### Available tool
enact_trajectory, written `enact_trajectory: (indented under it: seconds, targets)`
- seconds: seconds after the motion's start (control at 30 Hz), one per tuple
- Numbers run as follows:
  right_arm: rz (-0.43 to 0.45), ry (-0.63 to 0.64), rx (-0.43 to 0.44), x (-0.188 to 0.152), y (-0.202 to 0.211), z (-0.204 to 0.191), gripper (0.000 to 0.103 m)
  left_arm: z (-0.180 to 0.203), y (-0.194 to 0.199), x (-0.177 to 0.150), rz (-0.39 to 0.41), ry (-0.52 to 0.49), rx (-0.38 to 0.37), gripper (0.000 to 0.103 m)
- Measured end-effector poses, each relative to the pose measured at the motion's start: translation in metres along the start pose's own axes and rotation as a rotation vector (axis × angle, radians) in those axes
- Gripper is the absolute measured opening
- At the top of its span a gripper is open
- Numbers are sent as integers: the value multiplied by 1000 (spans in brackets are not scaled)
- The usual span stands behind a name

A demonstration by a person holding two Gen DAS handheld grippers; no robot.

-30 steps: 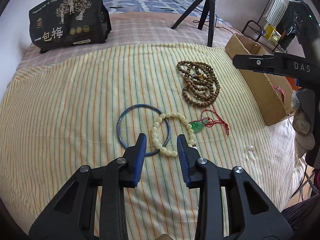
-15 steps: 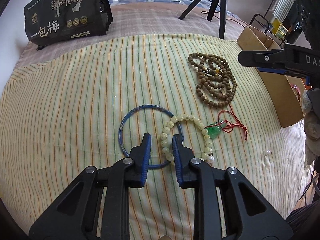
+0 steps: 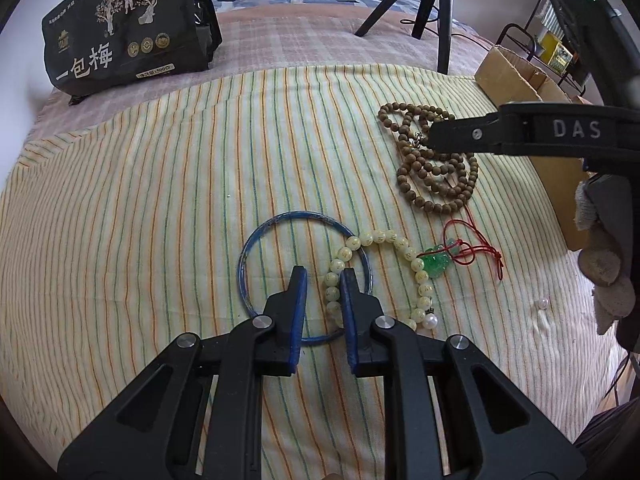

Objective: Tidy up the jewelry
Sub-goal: 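Close the left tool on the white bead bracelet while the right grips the brown mala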

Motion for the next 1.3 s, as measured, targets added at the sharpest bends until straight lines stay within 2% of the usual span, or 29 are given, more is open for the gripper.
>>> enact_trajectory:
  seconds: [0.3,0.43,0.57,0.63,0.73,0.77,0.8,0.83,0.9,1.07,1.1,1.3]
  targets:
    - [-36,31,-37,0,-24,-12,91,8,-4,2,5,-49,49,16]
    - [-36,64,-87,0,-30,-17,93,8,-5,3,21,-41,51,9]
    - [-33,85,-115,2,-33,-19,92,8,-6,3,32,-42,50,8]
    - [-23,89,-113,3,-32,-19,87,7,-6,3,37,-39,44,7]
    - [0,84,-103,4,-28,-15,66,6,-7,3,40,-27,36,6]
    - [8,82,-105,4,-26,-14,51,6,-7,4,41,-22,33,6]
    - [11,83,-91,5,-26,-13,41,6,-7,4,42,-17,30,6]
    - [12,81,-76,5,-25,-12,38,6,-6,4,43,-13,28,6]
    - [19,80,-67,4,-23,-10,23,6,-5,3,46,-3,22,5]
    - [34,69,-25,3,-18,-8,15,3,0,2,66,22,13,5]
    - [39,71,-25,3,-16,-9,11,2,2,2,75,25,14,5]
    - [76,73,-12,2,0,-8,11,-1,18,3,114,43,2,5]
Point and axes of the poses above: each gripper's, at about its wrist camera, not at the fingertips, and y roughly against the way its jaws point, z to its right, x to its top, the point moved 5 cm from there along -y, roughly the way its jaws point, and after that the axes turned 11 degrees about -z, right-handed, at the moved point
